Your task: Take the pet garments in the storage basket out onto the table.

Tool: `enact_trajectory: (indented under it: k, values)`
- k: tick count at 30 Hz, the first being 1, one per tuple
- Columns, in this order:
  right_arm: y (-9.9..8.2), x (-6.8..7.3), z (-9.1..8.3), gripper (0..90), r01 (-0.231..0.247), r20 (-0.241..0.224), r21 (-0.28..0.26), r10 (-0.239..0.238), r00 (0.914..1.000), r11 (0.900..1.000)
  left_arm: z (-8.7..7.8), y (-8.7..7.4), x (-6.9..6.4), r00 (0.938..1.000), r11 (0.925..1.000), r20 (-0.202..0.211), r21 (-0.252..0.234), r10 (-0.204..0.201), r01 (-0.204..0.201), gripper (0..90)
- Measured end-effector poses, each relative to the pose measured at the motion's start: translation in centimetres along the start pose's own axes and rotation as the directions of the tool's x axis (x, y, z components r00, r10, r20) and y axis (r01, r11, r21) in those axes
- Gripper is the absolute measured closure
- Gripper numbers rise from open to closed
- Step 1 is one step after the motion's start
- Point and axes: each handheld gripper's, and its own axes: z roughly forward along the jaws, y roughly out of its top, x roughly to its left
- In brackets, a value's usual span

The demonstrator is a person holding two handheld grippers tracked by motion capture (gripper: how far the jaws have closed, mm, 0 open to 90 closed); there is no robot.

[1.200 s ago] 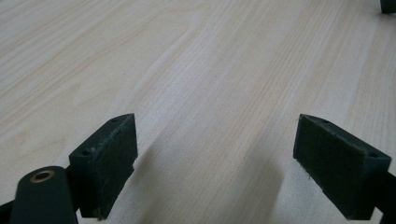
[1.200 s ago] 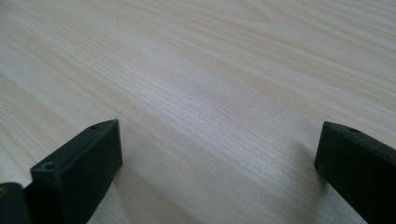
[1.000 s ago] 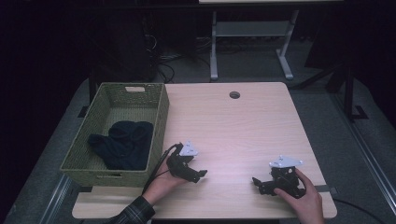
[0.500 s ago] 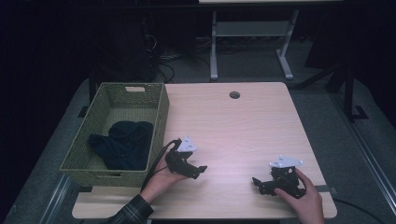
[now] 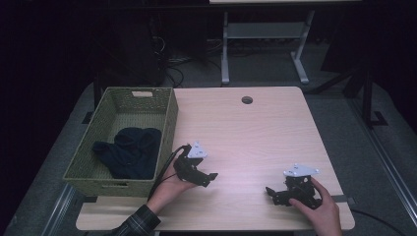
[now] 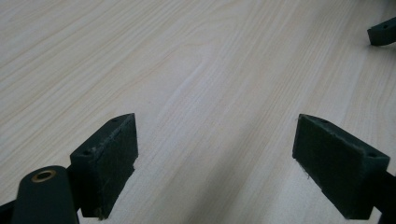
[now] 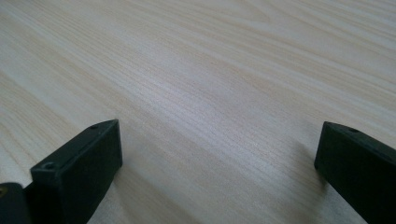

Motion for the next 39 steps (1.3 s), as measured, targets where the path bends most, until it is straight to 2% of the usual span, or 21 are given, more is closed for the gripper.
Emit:
enact_trajectory:
  k: [8, 25, 39]
  values:
    - [0.0, 0.0, 0.0, 0.5, 0.0, -0.001, -0.001, 0.0, 1.0, 1.0, -0.6, 0.4, 0.0, 0.9999, 0.9999, 0.012, -0.014, -0.009, 0.009, 13.8]
    - [0.0, 0.0, 0.0, 0.5, 0.0, 0.0, 0.0, 0.0, 1.0, 1.0, -1.8, 1.7, 0.0, 0.9995, 0.9995, 0.022, -0.024, 0.021, -0.02, 13.8]
    - [0.0, 0.0, 0.0, 0.5, -0.001, 0.0, 0.0, 0.001, 1.0, 1.0, -3.0, 3.1, 0.5, 0.9989, 0.9984, 0.037, -0.05, 0.027, -0.025, 13.8]
